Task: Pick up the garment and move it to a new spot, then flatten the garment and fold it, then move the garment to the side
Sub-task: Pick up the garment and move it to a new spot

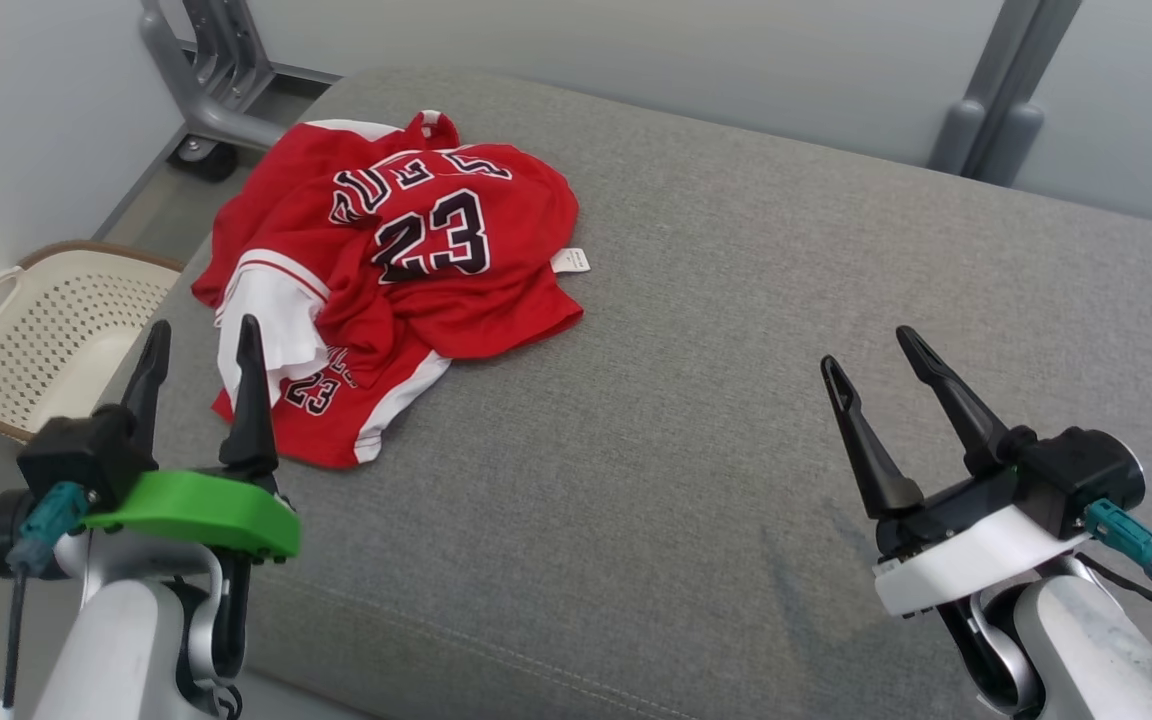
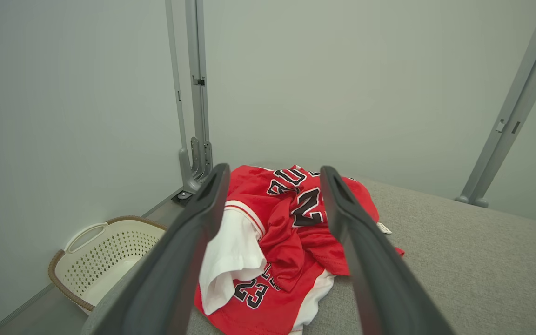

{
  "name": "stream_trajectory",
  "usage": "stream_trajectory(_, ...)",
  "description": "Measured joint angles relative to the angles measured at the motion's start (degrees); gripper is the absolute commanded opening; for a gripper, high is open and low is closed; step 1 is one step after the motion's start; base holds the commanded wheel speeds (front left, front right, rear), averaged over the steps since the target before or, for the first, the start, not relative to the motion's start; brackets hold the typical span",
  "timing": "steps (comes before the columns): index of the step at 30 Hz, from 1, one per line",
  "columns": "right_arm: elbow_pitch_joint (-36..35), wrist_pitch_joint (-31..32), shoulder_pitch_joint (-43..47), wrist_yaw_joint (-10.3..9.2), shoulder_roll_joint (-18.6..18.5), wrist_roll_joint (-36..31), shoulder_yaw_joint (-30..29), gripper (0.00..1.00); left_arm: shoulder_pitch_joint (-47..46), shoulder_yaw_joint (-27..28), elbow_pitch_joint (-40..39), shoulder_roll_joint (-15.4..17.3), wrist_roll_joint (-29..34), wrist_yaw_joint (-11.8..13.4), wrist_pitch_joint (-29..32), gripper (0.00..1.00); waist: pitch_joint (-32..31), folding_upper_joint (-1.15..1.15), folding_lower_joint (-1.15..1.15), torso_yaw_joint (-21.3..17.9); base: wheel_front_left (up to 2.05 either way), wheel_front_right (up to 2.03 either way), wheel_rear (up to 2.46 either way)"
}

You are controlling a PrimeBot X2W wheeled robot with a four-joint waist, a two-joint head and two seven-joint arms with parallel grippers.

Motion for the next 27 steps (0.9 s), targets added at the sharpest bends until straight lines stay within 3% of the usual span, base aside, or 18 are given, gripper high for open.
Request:
stream_trajectory(14,-2.48,0.0,-4.62,-0.09,-0.68,-0.97,-0.34,1.0,-13.43,4.5,11.29,1.68,-6.6,-1.89,9.29,1.0,6.12,0.0,0.01,-7.95,0.0,0.0,0.0)
stream_trajectory(27,-3.58,0.0,-8.46,0.43,-1.13,-1.46,-0.57,1.0,-22.02,10.44,21.93,4.63,-11.85,-1.89,14.19,1.0,11.64,0.0,0.01,-17.07,0.0,0.0,0.0)
